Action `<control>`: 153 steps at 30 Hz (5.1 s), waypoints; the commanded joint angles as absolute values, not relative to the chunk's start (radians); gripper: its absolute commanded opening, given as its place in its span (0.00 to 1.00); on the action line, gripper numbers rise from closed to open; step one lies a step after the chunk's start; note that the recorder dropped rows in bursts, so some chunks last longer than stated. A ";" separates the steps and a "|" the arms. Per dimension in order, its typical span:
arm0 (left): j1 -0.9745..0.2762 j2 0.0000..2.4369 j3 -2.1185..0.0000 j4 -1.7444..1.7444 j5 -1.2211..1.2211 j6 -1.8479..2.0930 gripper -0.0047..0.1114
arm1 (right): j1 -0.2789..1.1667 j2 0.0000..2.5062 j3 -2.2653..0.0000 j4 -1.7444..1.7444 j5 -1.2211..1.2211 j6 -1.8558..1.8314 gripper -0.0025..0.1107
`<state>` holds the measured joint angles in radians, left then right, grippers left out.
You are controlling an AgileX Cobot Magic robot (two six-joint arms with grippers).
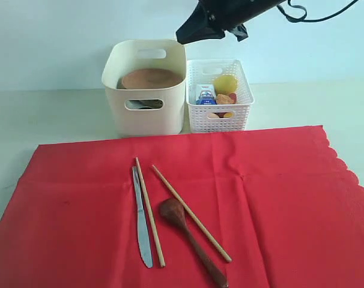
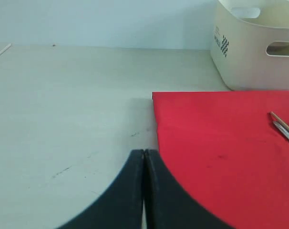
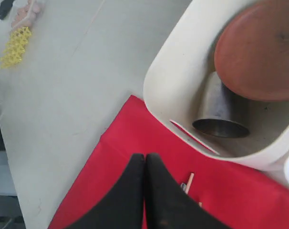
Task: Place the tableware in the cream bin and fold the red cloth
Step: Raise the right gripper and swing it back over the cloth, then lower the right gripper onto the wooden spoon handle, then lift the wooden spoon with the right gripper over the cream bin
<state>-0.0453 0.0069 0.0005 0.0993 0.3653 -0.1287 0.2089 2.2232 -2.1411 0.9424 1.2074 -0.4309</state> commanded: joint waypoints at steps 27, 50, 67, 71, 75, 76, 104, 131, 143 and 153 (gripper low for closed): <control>-0.045 0.000 0.000 0.101 0.357 -0.127 0.04 | 0.206 1.385 -1.264 0.703 0.994 -0.613 0.02; -0.045 0.000 0.000 0.101 0.357 -0.127 0.04 | 0.209 1.225 -1.062 0.802 0.864 -0.652 0.02; -0.045 0.000 0.000 0.101 0.357 -0.127 0.04 | 0.246 1.409 -1.062 0.837 0.904 -0.777 0.02; -0.045 0.000 0.000 0.101 0.357 -0.127 0.04 | 0.341 1.423 -1.062 0.738 0.904 -0.783 0.05; -0.045 0.000 0.000 0.101 0.357 -0.127 0.04 | 0.449 1.436 -1.062 0.529 0.900 -0.696 0.12; -0.045 0.000 0.000 0.101 0.357 -0.127 0.04 | 0.477 1.441 -1.062 0.483 0.896 -0.665 0.15; -0.045 0.000 0.000 0.101 0.357 -0.127 0.04 | 0.832 1.806 -1.062 0.122 0.744 -0.169 0.39; -0.045 0.000 0.000 0.101 0.357 -0.127 0.04 | 0.832 1.956 -1.066 -0.031 0.606 0.014 0.39; -0.045 0.000 0.000 0.101 0.357 -0.127 0.04 | 0.832 1.956 -1.066 -0.031 0.616 0.014 0.02; -0.045 0.000 0.000 0.101 0.357 -0.127 0.04 | 0.832 1.850 -1.066 -0.031 0.618 0.014 0.02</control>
<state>-0.0453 0.0069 0.0005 0.0993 0.3653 -0.1287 0.8280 1.9139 -1.0639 -0.0203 0.6161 0.0142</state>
